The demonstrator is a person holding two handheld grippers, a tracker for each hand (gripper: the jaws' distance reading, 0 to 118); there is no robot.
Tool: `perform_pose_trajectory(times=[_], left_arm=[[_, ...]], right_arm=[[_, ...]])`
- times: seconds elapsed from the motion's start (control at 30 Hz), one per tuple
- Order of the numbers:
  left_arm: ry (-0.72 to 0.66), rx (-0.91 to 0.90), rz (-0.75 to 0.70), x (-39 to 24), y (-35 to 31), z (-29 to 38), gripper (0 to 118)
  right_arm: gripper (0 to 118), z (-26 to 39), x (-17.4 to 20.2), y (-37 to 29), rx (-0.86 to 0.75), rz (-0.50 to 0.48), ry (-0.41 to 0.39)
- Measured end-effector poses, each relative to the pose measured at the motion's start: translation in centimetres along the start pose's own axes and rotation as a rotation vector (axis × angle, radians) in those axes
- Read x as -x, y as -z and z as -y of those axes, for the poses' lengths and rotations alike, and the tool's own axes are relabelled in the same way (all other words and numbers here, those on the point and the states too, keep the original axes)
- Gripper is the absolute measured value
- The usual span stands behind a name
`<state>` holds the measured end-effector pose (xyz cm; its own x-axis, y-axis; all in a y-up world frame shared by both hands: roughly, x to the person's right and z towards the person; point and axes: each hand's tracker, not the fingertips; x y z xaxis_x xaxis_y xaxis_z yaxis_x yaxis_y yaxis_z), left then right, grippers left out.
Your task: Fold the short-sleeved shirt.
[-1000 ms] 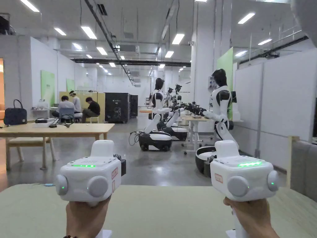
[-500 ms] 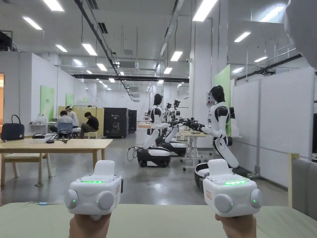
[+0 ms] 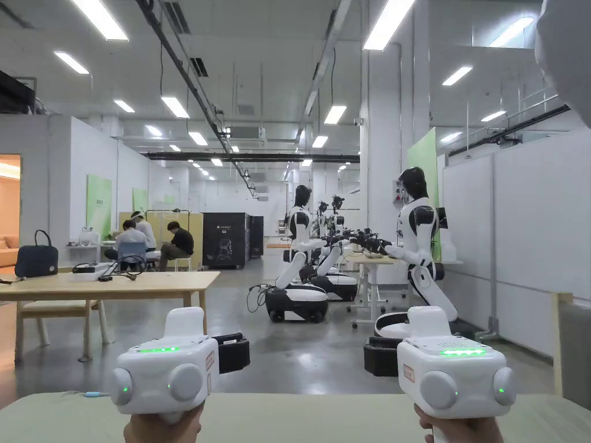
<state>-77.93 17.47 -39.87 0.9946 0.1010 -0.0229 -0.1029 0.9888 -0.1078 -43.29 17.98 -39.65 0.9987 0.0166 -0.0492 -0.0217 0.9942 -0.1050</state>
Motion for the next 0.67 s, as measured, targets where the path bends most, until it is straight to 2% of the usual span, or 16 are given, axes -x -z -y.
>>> perform_pose_trajectory(times=[0.07,0.13,0.23,0.37,0.67], left_arm=[[-0.014,0.007,0.017,0.5,0.0,-0.4,118],[-0.020,0.004,0.019,0.9,0.0,-0.6,118],[0.007,-0.007,-0.007,1.0,-0.2,-0.8,118],[0.025,-0.009,-0.011,1.4,-0.2,-0.9,118],[0.028,0.007,-0.017,1.4,-0.6,-0.5,118]], right_arm=[[118,-0.8,-0.2,-0.8,-0.023,0.036,0.014],[118,-1.4,-0.1,-1.7,-0.058,0.126,0.006],[118,-1.8,-0.6,-2.1,-0.114,0.180,0.003],[118,-2.2,-1.1,-2.1,-0.060,0.227,0.080],[118,-1.2,-0.6,-1.9,-0.075,0.252,0.051]])
